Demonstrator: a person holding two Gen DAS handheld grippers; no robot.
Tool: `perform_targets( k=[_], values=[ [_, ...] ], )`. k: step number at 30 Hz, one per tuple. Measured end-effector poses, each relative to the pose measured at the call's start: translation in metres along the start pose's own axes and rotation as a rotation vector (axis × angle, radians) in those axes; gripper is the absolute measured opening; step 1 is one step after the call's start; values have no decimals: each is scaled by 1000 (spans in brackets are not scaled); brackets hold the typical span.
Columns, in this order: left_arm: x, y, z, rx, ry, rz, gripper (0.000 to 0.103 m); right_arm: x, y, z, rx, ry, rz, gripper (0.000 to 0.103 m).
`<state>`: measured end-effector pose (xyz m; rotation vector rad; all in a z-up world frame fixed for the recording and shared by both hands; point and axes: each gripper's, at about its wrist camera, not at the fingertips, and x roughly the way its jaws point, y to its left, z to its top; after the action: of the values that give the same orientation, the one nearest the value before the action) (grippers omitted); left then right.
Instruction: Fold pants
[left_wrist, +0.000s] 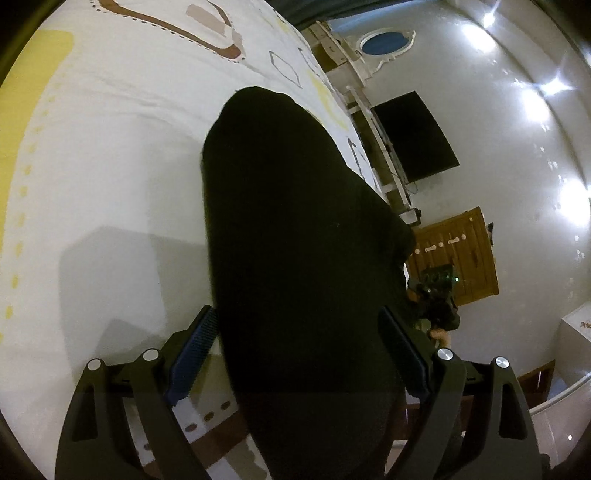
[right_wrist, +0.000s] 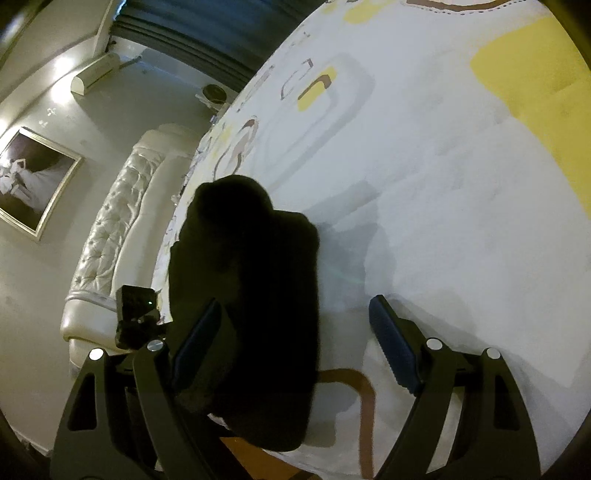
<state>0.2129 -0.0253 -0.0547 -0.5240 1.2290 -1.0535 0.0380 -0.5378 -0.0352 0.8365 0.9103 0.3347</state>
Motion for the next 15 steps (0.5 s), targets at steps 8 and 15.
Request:
perform_targets(
  k=[8, 15],
  values=[
    [6, -6, -1, 7, 31, -23, 87, 21, 7, 7, -61, 93, 13, 91],
    [1, 2, 1, 8, 31, -41, 87, 45, 17, 9, -77, 173, 154, 91]
  ],
)
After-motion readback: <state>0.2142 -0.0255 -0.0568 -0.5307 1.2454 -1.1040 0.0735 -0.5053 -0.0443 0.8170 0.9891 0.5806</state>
